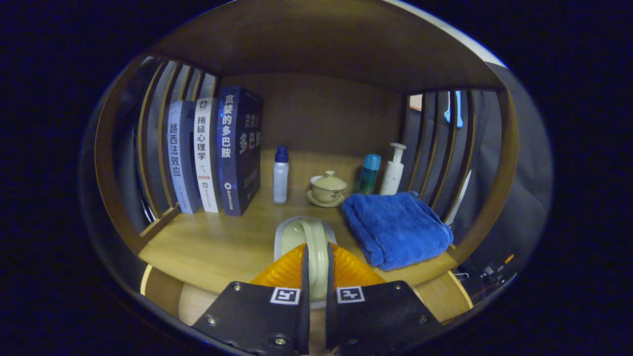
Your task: Pull open the drawer, take out the items inside it, and place them on the countertop above the cabinet.
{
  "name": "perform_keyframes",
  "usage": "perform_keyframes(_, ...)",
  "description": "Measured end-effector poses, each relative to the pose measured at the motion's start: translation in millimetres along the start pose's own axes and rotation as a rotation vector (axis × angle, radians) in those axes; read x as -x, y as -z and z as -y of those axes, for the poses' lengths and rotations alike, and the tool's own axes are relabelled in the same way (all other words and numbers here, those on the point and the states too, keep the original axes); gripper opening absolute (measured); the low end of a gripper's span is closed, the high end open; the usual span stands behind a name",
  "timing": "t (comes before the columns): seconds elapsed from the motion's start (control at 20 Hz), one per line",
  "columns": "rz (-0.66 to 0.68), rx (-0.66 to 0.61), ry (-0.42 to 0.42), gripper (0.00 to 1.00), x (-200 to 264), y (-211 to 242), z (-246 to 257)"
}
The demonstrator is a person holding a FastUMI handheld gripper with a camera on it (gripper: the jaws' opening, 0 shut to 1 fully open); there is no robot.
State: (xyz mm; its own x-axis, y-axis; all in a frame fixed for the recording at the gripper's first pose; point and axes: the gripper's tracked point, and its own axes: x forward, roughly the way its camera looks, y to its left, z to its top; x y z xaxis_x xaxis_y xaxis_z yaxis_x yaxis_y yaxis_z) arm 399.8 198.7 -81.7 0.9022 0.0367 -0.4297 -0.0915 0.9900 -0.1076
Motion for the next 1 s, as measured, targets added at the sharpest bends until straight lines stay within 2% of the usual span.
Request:
perform_keyframes(0.3,0.067,0.015,-0.010,0.13,-11.7,-4.6,-5.4)
perform_keyframes(0.35,0.075,0.014,-0.007,0.18,-14.3,-5.7,-5.2)
perform_keyframes(0.5,0.096,0.024,-0.004,0.23,-17.4,-5.7,-4.4)
perform_keyframes(0.7,0.211,0.016,-0.031,0.44,-0.6,-14.4,-10.5)
perform_keyframes(0.85,0.330,0.005,-0.041,0.43,13.0,-26.0,-11.0)
perform_keyframes(1.0,0.389,-0.007,-0.029,0.43,19.9,-31.5,-5.7)
